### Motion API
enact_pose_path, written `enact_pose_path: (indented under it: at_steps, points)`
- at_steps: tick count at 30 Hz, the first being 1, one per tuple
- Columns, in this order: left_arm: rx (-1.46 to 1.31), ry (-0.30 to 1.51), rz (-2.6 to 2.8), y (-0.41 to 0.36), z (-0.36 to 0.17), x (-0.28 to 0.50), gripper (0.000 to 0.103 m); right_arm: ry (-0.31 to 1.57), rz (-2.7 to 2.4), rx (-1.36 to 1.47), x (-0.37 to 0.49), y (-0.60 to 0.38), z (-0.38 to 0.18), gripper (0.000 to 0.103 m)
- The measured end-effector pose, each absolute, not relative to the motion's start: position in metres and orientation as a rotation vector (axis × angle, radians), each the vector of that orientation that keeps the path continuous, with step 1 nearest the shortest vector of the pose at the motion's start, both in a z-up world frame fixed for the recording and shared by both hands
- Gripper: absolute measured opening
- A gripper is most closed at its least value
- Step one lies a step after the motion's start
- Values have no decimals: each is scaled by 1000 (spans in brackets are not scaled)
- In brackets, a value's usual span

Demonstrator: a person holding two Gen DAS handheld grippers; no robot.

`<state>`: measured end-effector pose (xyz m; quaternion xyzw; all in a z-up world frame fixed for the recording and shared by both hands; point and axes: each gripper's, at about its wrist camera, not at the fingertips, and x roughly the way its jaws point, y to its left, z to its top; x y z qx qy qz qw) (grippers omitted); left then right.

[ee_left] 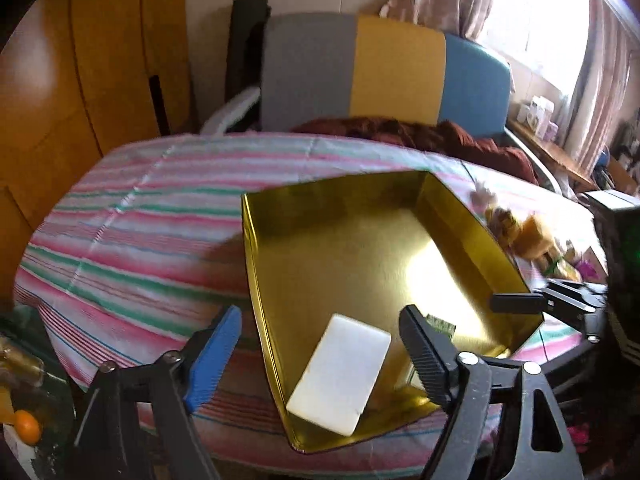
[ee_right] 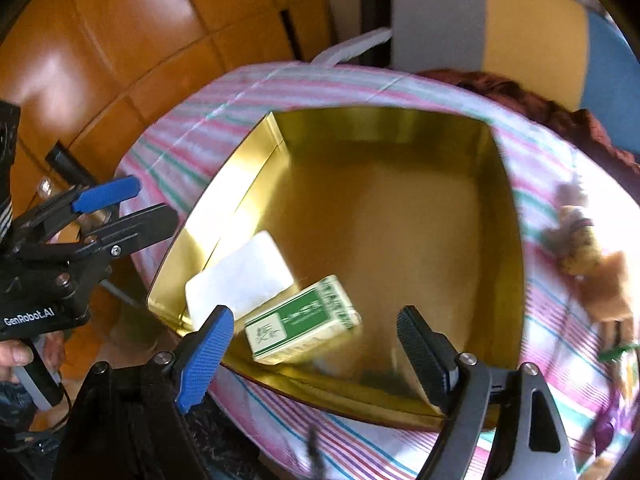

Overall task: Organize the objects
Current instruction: 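Carry both items over the gold tray and open both tools to drop them, then move both open tools back toward the pile of snacks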

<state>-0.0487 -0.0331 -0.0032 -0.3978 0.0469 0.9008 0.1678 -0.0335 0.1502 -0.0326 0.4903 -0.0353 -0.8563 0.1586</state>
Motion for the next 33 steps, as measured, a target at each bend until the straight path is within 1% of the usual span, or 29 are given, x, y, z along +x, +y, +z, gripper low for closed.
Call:
enact_pose_path:
  at_steps: [4, 6, 9, 18, 25, 29, 33]
  points:
    - [-1034, 161, 2603, -22, 10, -43, 92, -153, -2564, 1349, -22, 171, -18, 85]
    - [-1009, 175, 2600, -15, 12, -41, 97, -180, -2616, 1332, -17, 183, -15, 85]
    - [-981, 189, 2592, -5, 14, -38, 100, -211, -2693, 1317, -8, 199, -12, 85]
    - [-967, 228, 2536, 26, 10, -31, 102, -259, -2862, 1279, 16, 241, 2, 85]
    - [-968, 267, 2468, 49, 5, -24, 102, -347, -2949, 1349, 34, 286, -4, 85]
    - [-960, 282, 2420, 59, 2, -22, 102, -461, -3009, 1417, 52, 324, -9, 85]
    - [-948, 287, 2368, 71, 2, -19, 102, -635, -3097, 1509, 76, 375, -9, 85]
